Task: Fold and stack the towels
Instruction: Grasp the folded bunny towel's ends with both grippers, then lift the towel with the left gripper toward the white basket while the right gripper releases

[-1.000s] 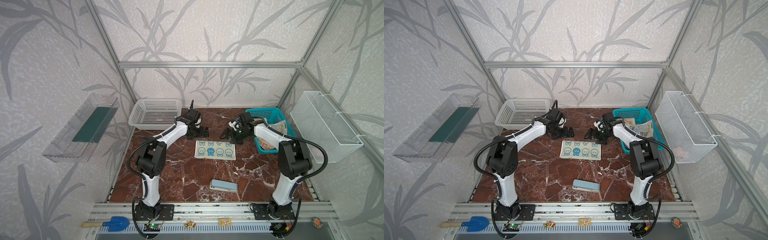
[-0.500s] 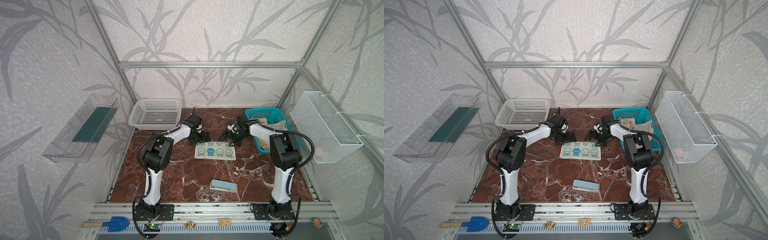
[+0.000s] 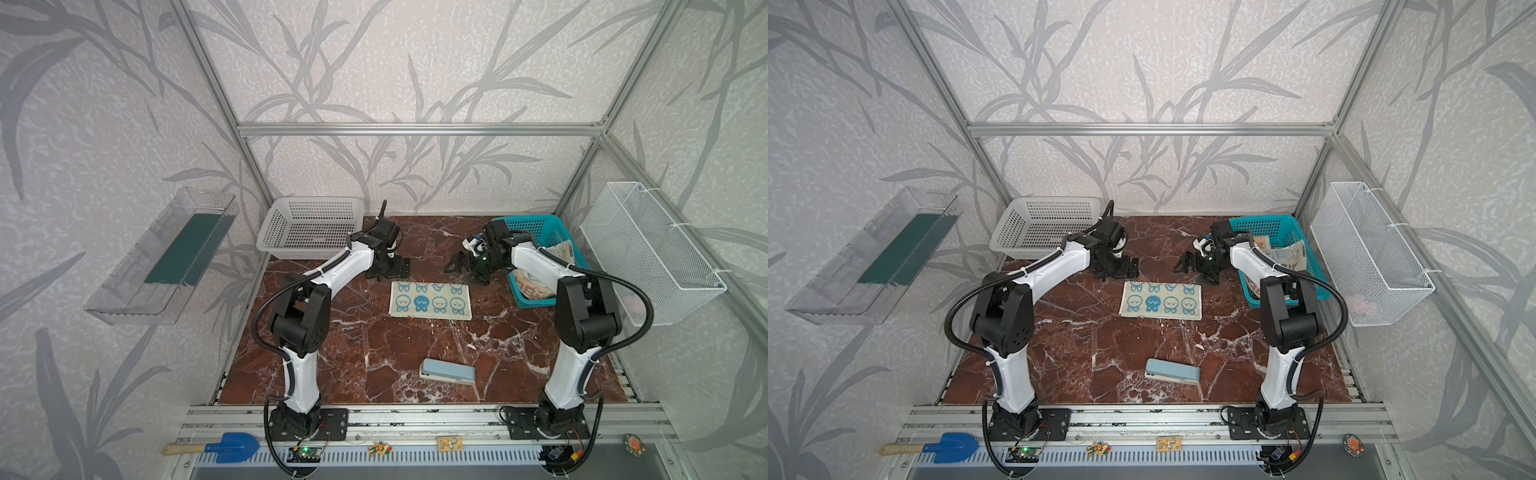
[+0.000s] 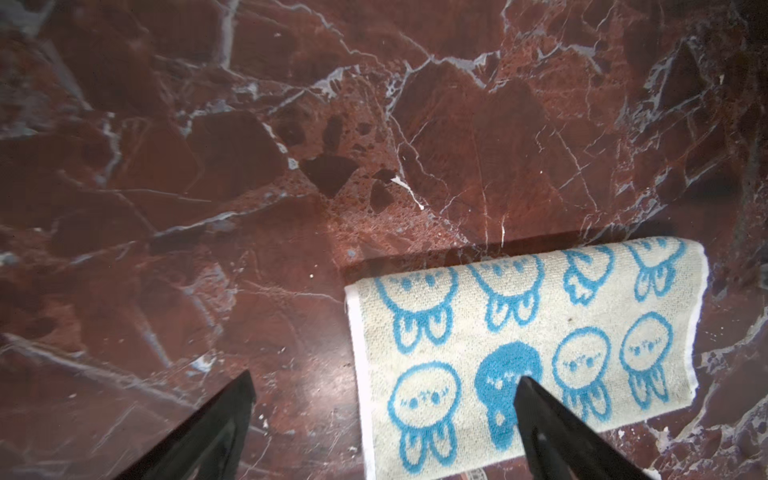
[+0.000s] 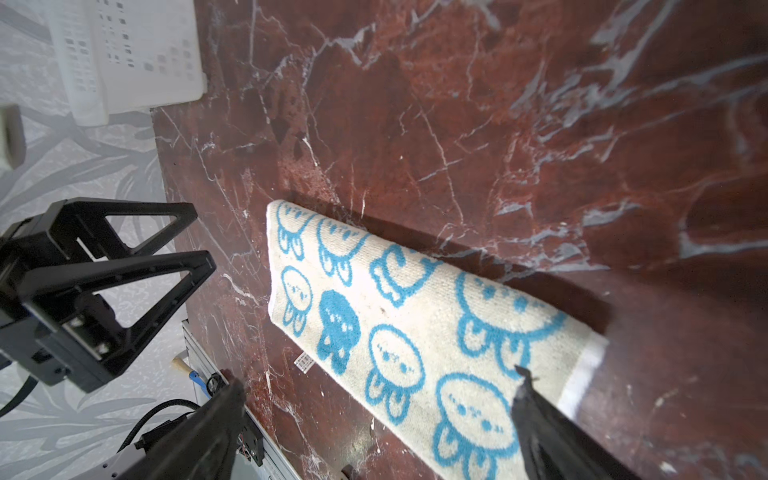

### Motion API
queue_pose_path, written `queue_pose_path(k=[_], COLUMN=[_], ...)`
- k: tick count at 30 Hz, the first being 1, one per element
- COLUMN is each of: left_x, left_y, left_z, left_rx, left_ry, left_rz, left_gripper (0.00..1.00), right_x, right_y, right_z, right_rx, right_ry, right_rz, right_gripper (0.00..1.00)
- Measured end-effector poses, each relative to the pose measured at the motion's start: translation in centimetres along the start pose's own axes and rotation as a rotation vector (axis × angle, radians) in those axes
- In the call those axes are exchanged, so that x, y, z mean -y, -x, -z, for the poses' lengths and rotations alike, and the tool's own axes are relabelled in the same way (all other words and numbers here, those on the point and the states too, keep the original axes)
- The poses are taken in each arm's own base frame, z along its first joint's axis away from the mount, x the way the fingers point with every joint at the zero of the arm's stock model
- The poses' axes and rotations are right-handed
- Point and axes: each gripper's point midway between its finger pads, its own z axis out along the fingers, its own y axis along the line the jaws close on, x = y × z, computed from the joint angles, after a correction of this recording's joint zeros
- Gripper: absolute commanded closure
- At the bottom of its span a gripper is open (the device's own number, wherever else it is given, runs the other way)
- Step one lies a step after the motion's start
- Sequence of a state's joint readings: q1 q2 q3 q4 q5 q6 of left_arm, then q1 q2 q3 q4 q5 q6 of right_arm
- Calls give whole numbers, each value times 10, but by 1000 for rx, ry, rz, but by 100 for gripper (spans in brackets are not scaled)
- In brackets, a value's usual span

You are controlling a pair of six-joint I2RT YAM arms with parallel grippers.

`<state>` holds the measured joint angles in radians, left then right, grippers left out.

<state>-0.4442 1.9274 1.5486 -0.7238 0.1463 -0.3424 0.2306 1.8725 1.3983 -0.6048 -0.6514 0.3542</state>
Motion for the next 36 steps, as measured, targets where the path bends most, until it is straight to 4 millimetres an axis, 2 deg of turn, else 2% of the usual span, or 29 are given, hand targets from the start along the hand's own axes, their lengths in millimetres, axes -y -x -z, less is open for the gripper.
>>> queue_pose_path(k=[4,7,11,14,21,25,27,31,36], left_x=[-8,-13,-12,-8,0,3,2,2,7], left_y=[-20,-40,-51,-55,-71,-72,-72,-74,-77], left_z=[-8,-19,-27,-33,-53,-54,-55,-57,-60], left_rx=[-63,-127,-168,-188,-250,-253,-255,-257,-255], left_ry=[21,30,17,2,-18,-21,-18,-9,9], left_rz=[-3,4,16,22,34,41,45,47,25], left_gripper=[2,3,7,8,14,25,35,43,67], right_x=[2,17,36,44,53,55,54,50,39], right_y=[-15,-35,-60,-69,-75,-75,-76,-76,-78], right_z=[8,1,-9,-13,-20,-24,-26,-31,-41], right_rx=[1,-39,-96,-112,-116,-110,-110,-106,-107], right_ry=[-10,-32,-62,-74,-80,-83,-82,-76,-64], right_rz=[9,-21,-65,-79,-86,-91,-90,-94,-76], right_gripper=[1,1,1,1,1,1,1,1,1])
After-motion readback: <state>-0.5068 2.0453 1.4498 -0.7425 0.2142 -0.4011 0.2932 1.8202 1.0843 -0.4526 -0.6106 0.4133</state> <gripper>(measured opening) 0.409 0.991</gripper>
